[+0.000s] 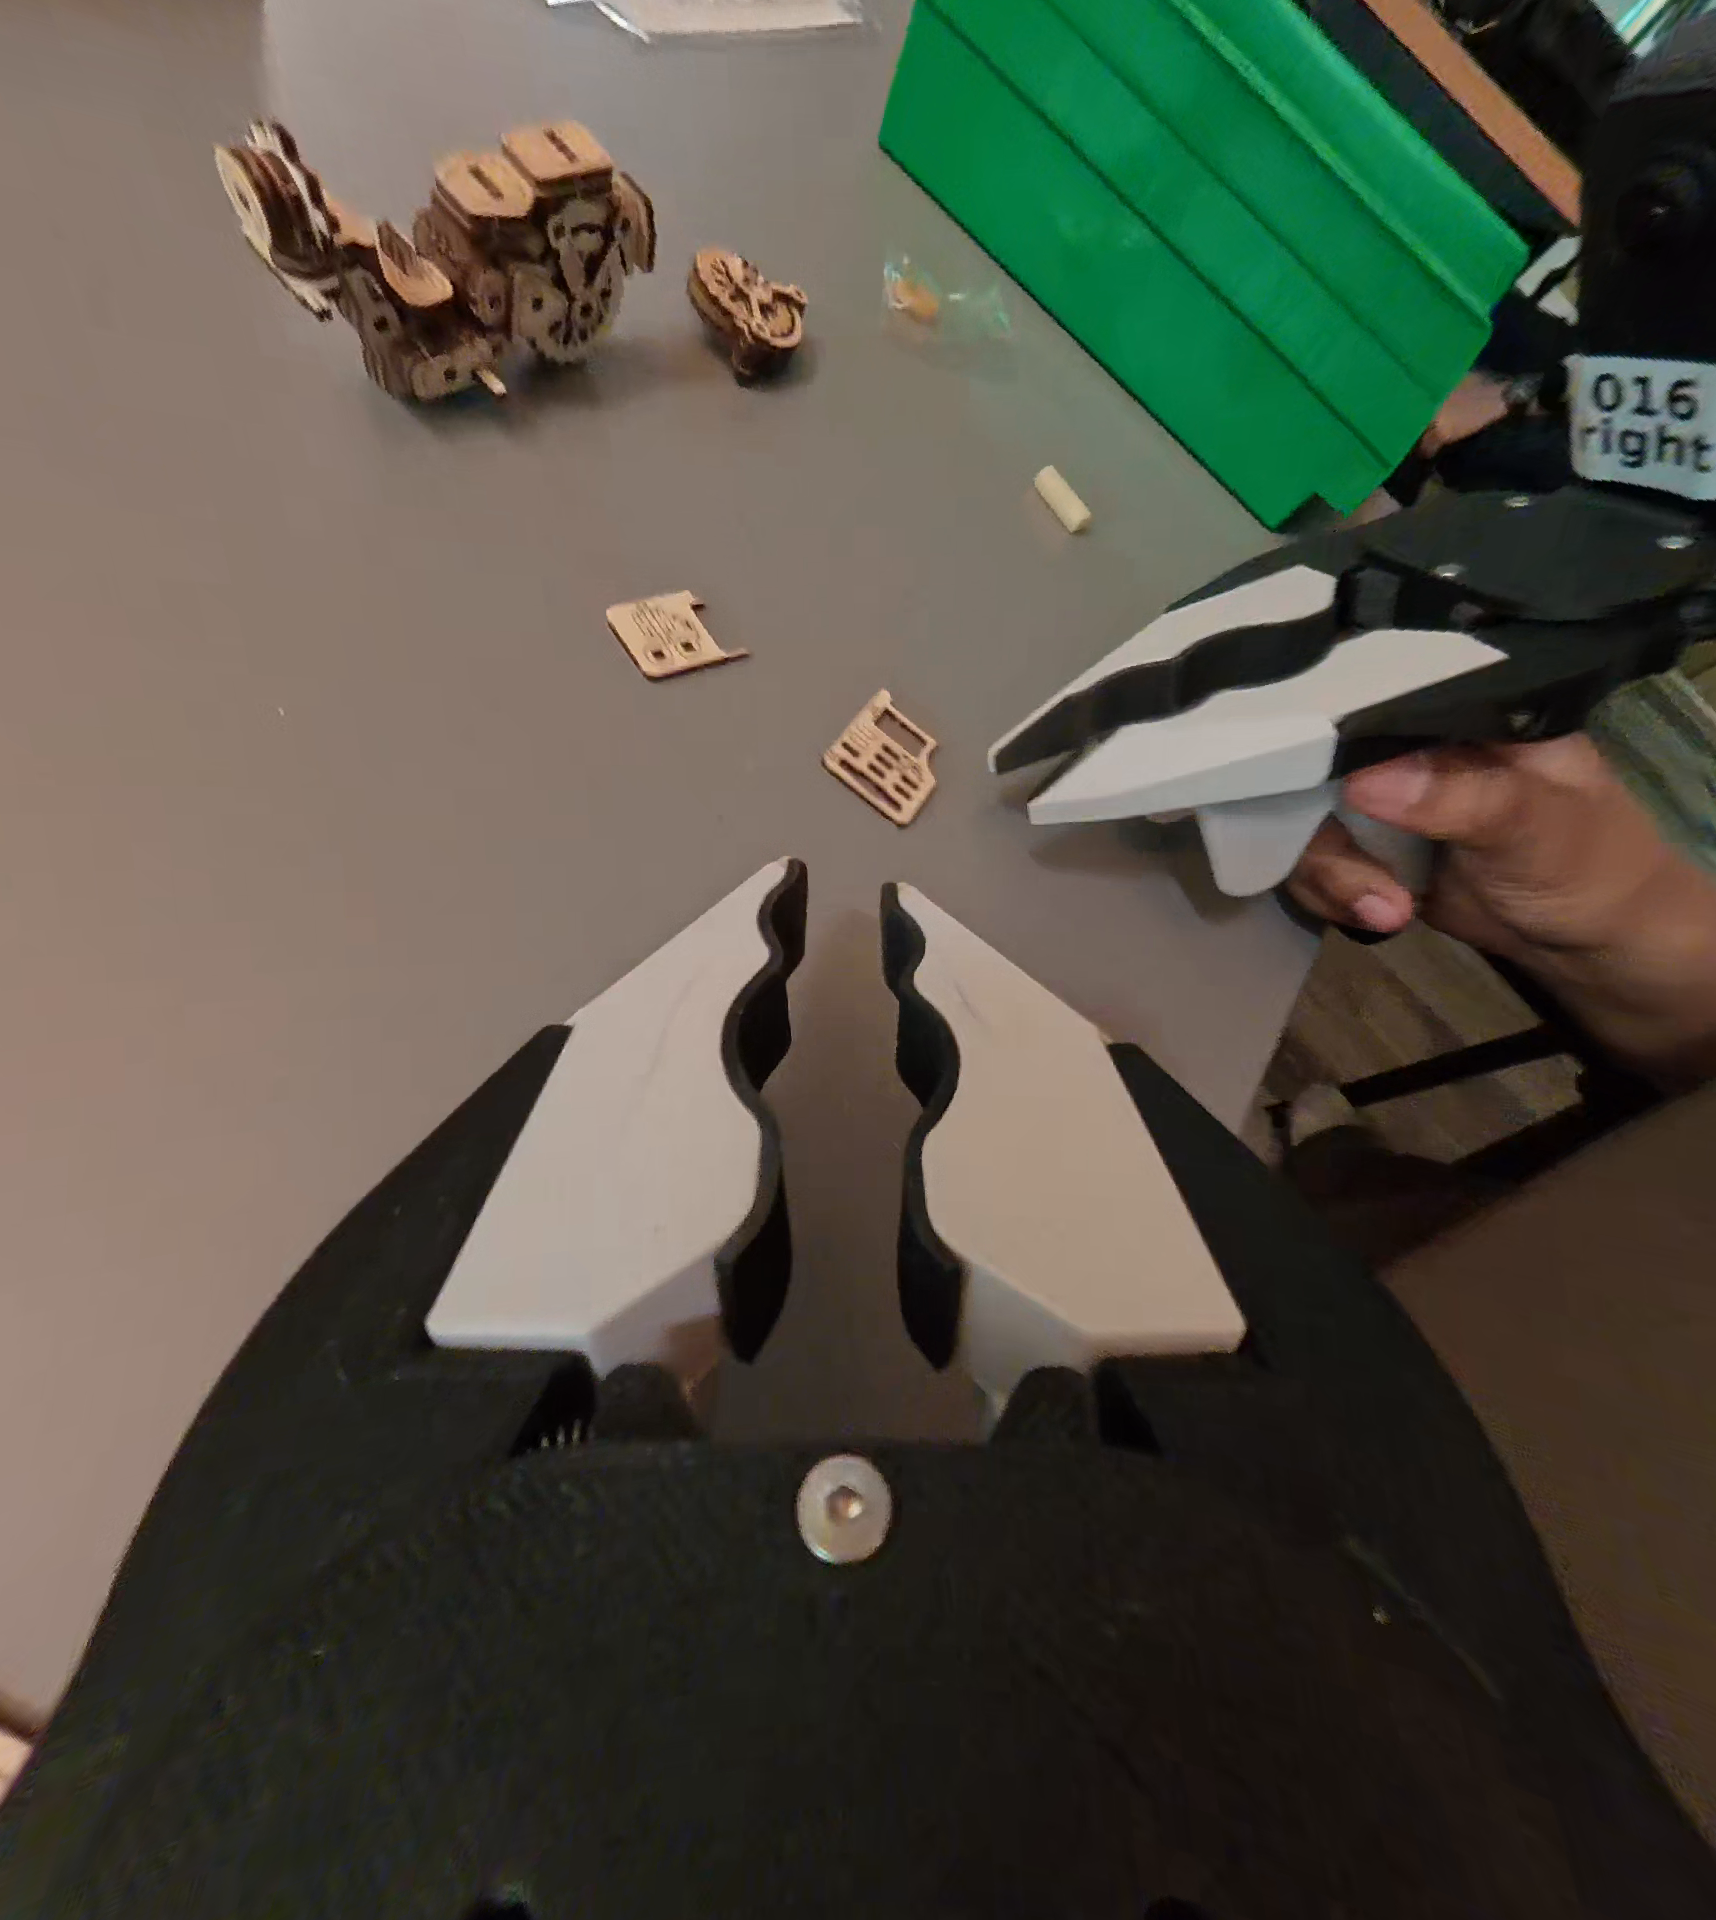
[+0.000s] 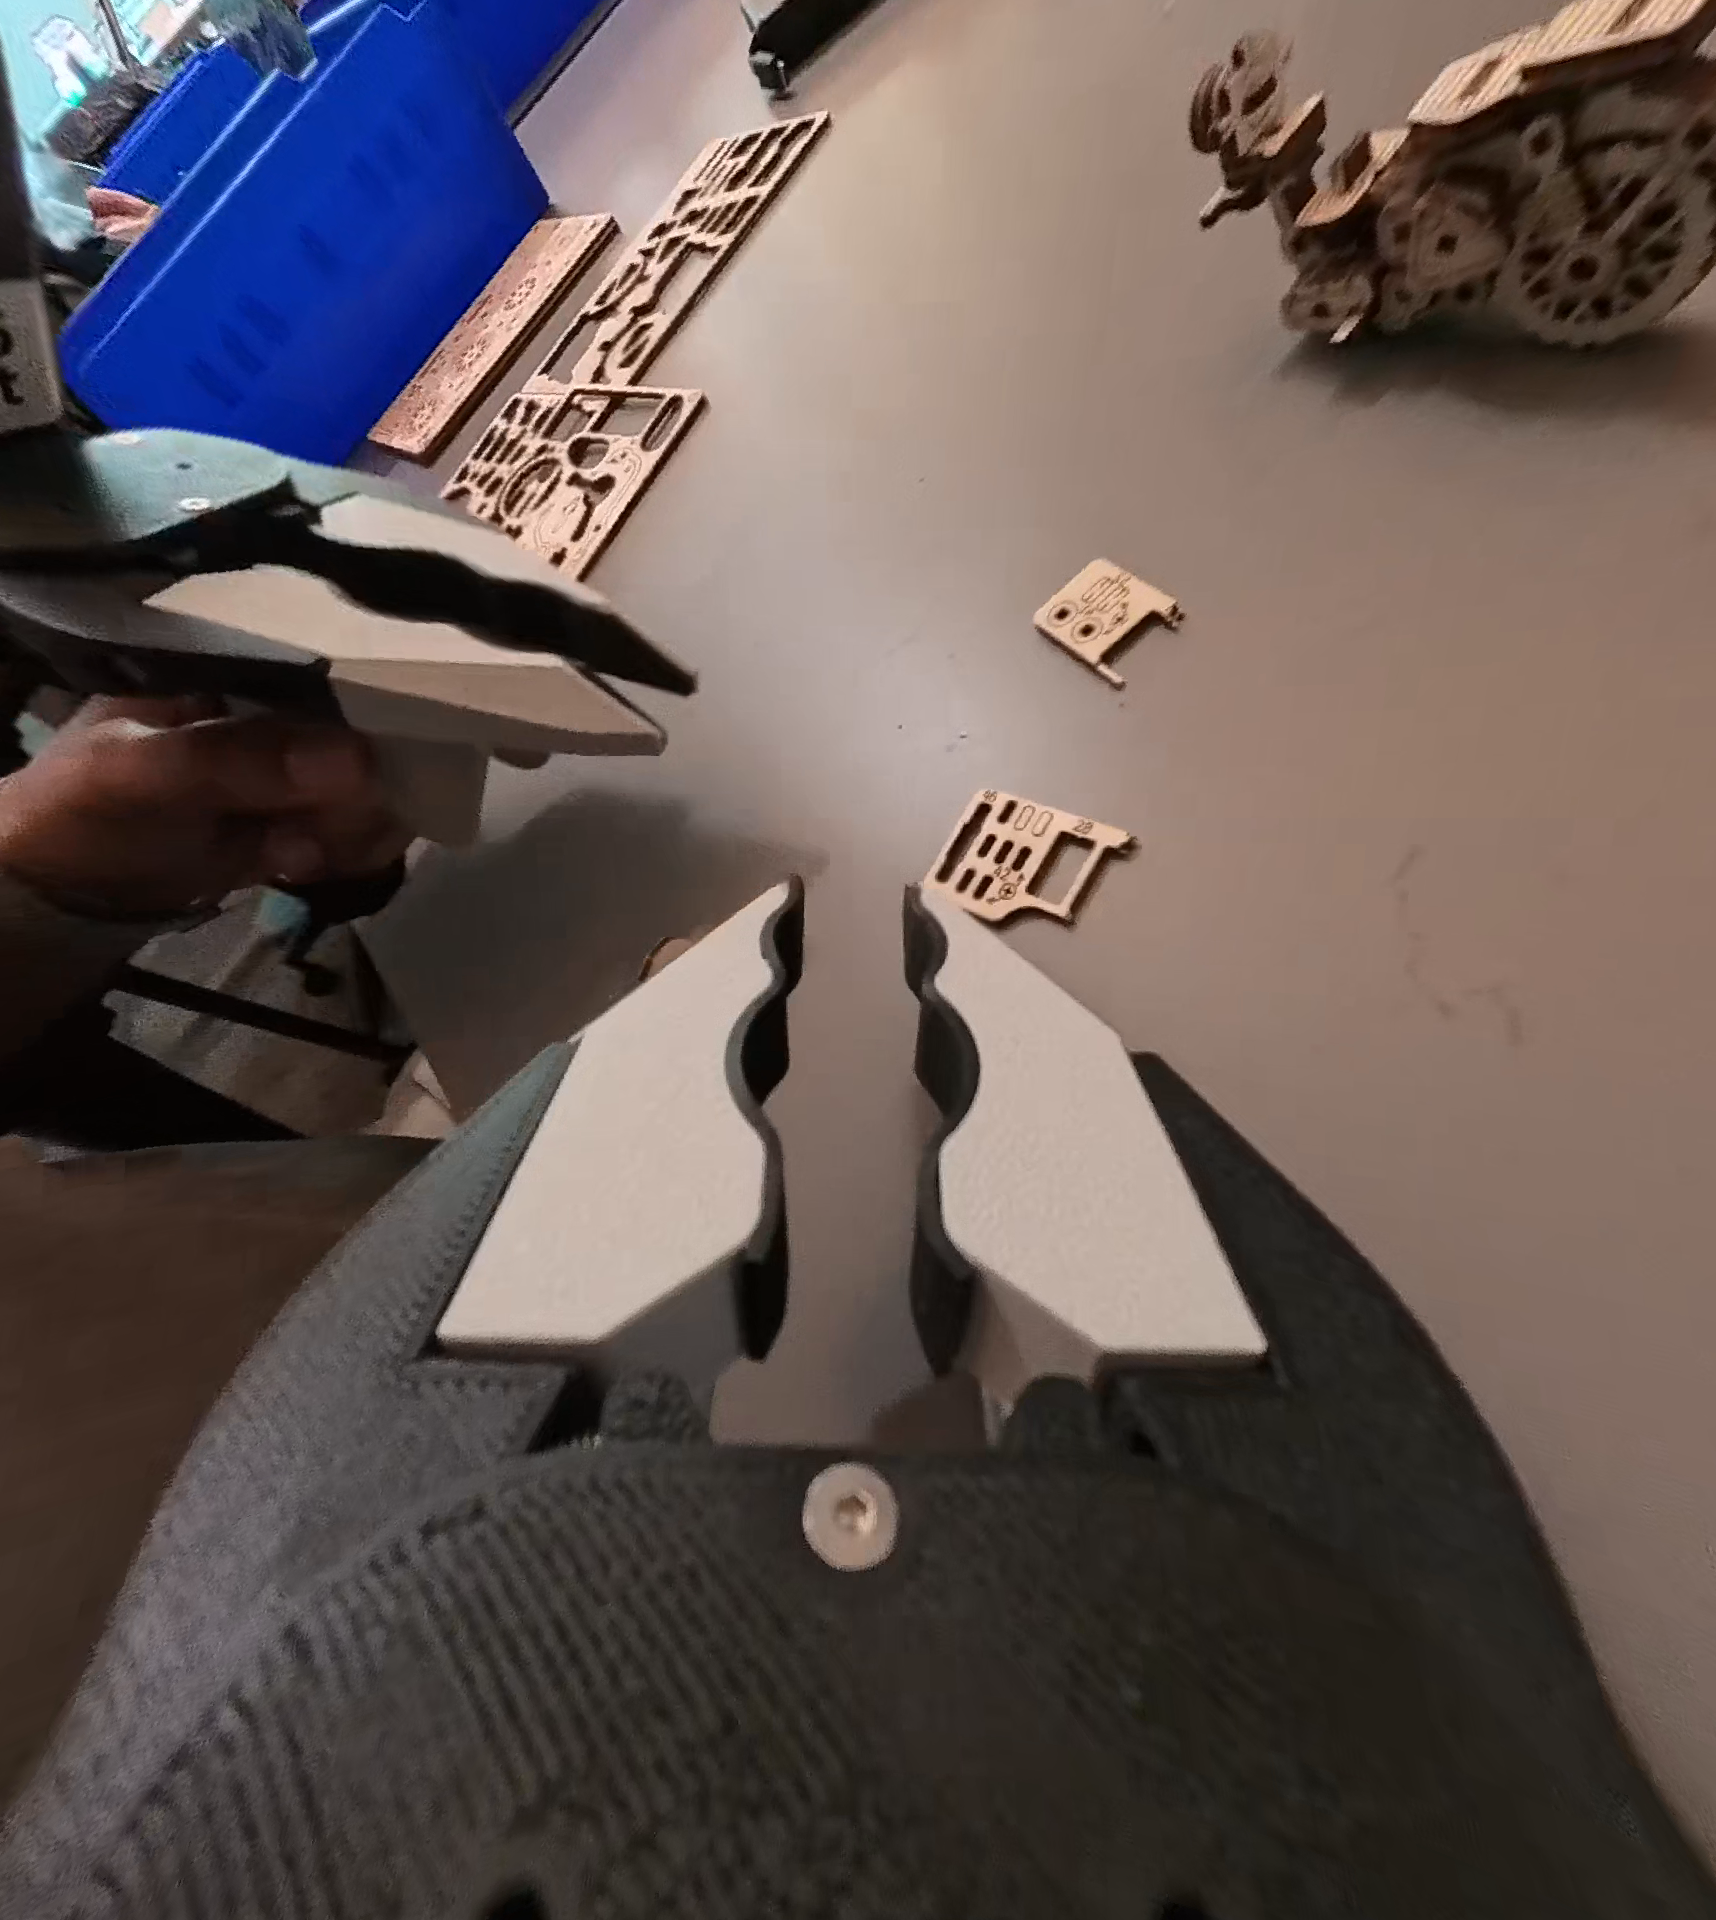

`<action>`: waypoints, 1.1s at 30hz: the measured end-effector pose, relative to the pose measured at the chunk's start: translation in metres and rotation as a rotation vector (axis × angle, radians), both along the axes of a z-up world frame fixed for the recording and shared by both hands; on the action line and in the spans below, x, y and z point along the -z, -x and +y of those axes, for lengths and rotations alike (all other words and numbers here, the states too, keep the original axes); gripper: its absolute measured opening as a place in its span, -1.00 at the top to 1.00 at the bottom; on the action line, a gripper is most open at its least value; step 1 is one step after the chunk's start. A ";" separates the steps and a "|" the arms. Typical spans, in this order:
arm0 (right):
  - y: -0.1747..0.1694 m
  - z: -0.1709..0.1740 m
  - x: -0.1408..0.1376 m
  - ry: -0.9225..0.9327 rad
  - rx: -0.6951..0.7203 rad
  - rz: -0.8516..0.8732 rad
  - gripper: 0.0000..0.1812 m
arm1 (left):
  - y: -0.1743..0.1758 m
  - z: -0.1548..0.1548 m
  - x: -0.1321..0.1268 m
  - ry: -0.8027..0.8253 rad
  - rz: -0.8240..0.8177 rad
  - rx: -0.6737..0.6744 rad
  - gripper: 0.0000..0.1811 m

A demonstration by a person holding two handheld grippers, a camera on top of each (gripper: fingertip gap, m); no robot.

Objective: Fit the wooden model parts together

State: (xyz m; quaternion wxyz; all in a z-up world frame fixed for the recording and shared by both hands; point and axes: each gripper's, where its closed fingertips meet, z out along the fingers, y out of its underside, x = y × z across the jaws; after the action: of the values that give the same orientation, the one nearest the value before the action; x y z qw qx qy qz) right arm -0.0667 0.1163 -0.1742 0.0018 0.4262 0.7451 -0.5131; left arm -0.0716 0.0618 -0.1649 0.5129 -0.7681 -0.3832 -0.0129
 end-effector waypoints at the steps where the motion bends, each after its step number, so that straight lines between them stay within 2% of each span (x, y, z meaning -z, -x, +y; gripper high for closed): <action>1: 0.000 0.000 -0.001 -0.007 0.002 0.013 0.81 | 0.004 0.001 0.002 -0.005 0.012 0.000 0.86; 4: -0.003 -0.002 -0.002 -0.017 0.000 0.031 0.81 | 0.003 0.001 0.002 -0.095 -0.041 -0.010 0.87; 10: -0.008 -0.005 -0.004 -0.035 0.005 0.064 0.81 | -0.002 -0.007 -0.028 -0.386 -0.180 -0.042 0.87; 16: -0.013 0.003 -0.006 -0.030 0.045 0.074 0.80 | 0.012 -0.016 -0.025 -0.323 -0.100 -0.078 0.87; 20: -0.009 0.017 -0.002 -0.050 0.084 0.075 0.80 | 0.023 -0.010 -0.028 -0.338 -0.104 -0.060 0.87; 27: 0.001 0.030 -0.005 0.003 0.141 0.064 0.79 | 0.027 -0.007 -0.015 -0.269 -0.096 -0.053 0.87; 30: 0.003 0.030 -0.009 0.009 0.148 0.082 0.71 | 0.027 -0.006 -0.012 -0.238 -0.081 -0.049 0.87; 33: 0.003 0.026 -0.008 -0.005 0.131 0.086 0.72 | 0.033 -0.012 -0.005 -0.166 -0.051 -0.090 0.75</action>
State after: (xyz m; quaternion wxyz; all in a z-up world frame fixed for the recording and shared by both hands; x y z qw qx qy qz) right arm -0.0696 0.1422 -0.1661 -0.0648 0.4513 0.7163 -0.5283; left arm -0.1050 0.0497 -0.1595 0.5651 -0.7043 -0.4277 -0.0412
